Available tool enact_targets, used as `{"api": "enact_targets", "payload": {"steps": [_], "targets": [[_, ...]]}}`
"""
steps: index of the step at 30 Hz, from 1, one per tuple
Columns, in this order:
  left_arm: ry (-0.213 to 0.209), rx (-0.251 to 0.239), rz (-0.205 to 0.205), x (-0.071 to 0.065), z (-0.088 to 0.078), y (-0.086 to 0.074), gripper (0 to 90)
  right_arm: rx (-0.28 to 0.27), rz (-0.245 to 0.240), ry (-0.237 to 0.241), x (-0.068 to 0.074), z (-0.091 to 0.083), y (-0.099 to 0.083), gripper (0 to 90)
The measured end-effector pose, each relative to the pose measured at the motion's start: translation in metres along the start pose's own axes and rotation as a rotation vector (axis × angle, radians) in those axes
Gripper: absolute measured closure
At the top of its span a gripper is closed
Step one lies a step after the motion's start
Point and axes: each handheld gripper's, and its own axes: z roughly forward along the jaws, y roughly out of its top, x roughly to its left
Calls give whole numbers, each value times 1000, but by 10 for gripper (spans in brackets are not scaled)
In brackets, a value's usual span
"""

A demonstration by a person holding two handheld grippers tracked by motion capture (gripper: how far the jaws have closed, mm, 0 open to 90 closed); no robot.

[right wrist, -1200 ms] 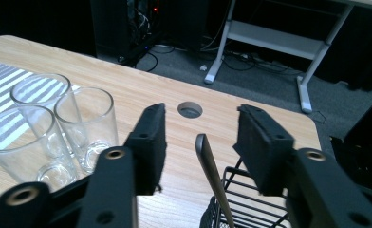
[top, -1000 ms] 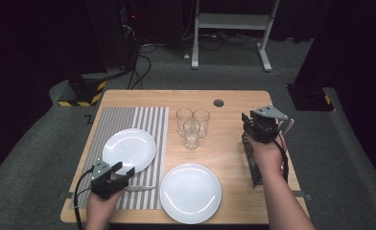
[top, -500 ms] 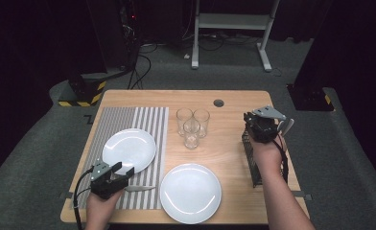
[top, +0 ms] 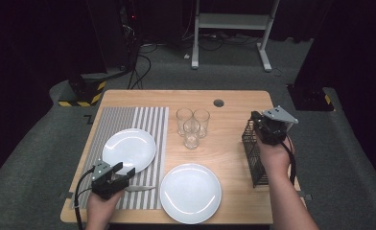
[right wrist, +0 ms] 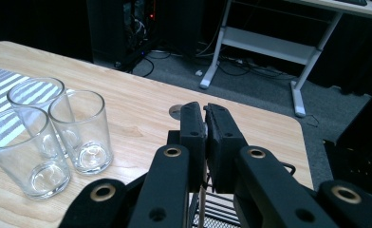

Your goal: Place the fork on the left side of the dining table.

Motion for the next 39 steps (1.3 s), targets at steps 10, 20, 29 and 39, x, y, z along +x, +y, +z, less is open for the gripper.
{"api": "enact_targets", "payload": {"steps": [10, 20, 29, 39], "targets": [[-6, 3, 4, 0, 0, 0, 398, 27, -8, 6, 0, 3, -7, 849], [-14, -8, 4, -1, 0, 0, 397, -20, -7, -19, 0, -4, -6, 860], [-24, -27, 31, -4, -2, -1, 400, -84, -10, -44, 2, -13, -3, 860], [-27, -38, 42, -5, -2, -2, 397, -161, -26, -56, 5, -29, 7, 860]]}}
